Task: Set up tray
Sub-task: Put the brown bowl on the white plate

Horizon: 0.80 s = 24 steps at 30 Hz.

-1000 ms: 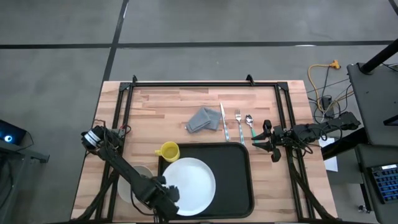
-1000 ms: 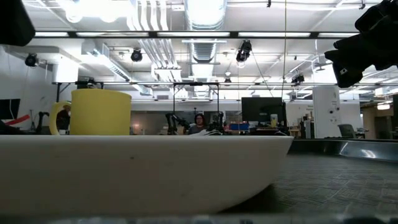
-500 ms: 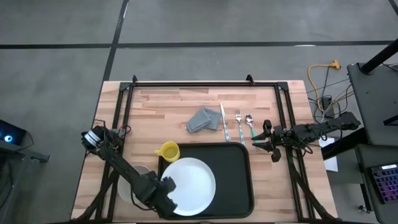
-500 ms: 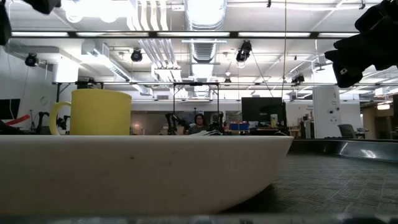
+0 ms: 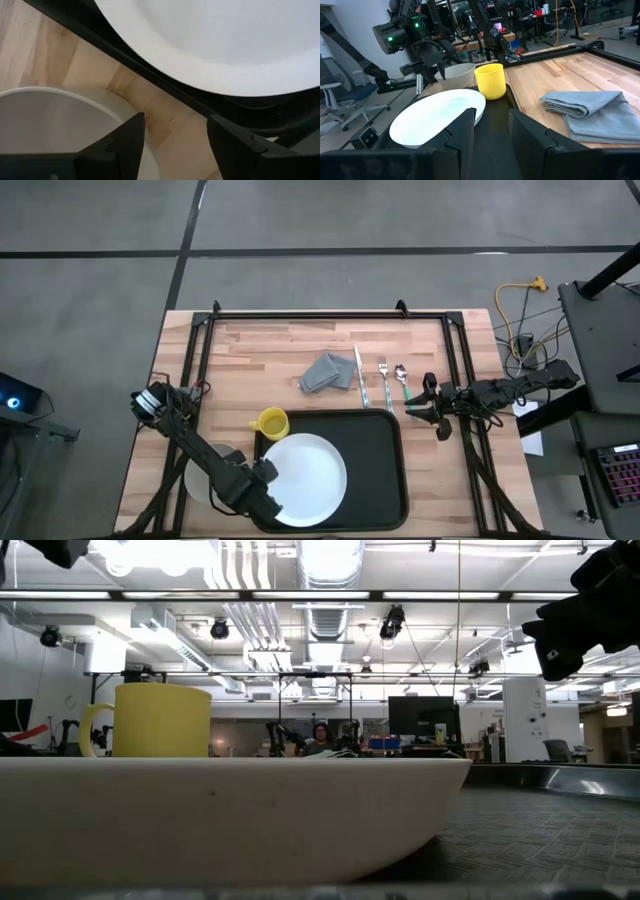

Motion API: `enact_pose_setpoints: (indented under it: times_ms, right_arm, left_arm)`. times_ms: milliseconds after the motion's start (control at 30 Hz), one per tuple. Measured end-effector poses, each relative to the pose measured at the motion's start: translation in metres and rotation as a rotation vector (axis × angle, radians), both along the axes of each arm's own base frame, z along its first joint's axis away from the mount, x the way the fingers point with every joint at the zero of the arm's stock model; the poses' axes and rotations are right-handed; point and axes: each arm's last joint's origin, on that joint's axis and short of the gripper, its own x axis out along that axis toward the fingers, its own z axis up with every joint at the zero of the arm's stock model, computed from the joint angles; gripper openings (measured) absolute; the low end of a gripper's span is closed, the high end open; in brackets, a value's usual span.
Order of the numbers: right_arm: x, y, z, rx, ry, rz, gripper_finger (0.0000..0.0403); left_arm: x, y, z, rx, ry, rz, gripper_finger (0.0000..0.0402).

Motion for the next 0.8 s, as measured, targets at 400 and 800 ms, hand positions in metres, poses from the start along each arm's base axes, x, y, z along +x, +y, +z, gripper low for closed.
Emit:
enact_pose_setpoints:
  times_ms: [400, 800]
  right_arm:
    - [0.0, 0.0, 0.0, 0.0, 0.0, 0.0, 0.0112]
    - [0.0, 0.0, 0.0, 0.0, 0.0, 0.0, 0.0112]
  left_arm:
    - [-0.004, 0.002, 0.005, 0.033, 0.034, -0.001, 0.0194]
    - [-0.013, 0.006, -0.003, 0.088, 0.104, 0.018, 0.0194]
